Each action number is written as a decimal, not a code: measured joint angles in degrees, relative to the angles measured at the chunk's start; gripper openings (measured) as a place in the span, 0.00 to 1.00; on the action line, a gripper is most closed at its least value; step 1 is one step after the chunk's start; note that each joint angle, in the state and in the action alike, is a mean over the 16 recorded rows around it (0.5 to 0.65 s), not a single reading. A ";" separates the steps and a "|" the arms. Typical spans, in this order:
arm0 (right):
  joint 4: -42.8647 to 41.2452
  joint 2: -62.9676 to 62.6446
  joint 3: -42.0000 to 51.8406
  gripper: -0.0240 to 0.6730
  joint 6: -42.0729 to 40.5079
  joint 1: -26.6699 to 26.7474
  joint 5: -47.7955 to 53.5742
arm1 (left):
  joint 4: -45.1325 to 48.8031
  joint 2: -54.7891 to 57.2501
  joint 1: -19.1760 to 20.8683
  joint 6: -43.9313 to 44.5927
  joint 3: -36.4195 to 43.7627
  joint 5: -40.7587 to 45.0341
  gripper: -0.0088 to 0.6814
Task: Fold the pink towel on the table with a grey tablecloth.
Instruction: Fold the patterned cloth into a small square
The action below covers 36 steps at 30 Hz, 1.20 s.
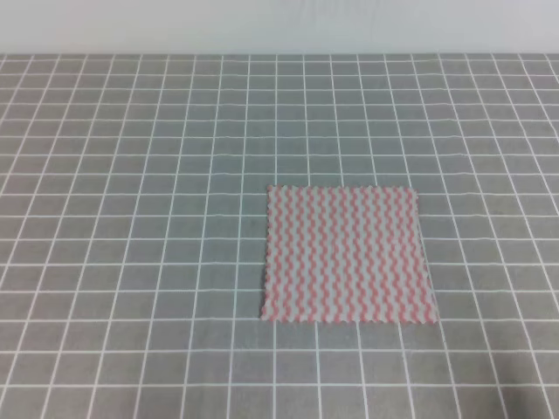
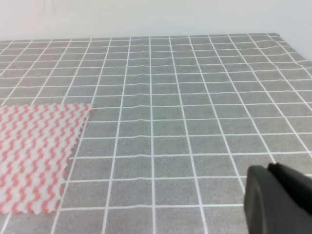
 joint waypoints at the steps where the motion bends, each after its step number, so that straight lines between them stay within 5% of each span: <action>1: 0.00 -0.14 0.14 0.01 -0.01 0.00 -0.09 | 0.00 0.00 0.00 0.00 0.00 0.00 0.01; 36: 0.01 -0.75 0.84 0.01 0.02 0.00 -0.44 | 0.04 1.41 -0.03 0.04 -0.94 0.43 0.01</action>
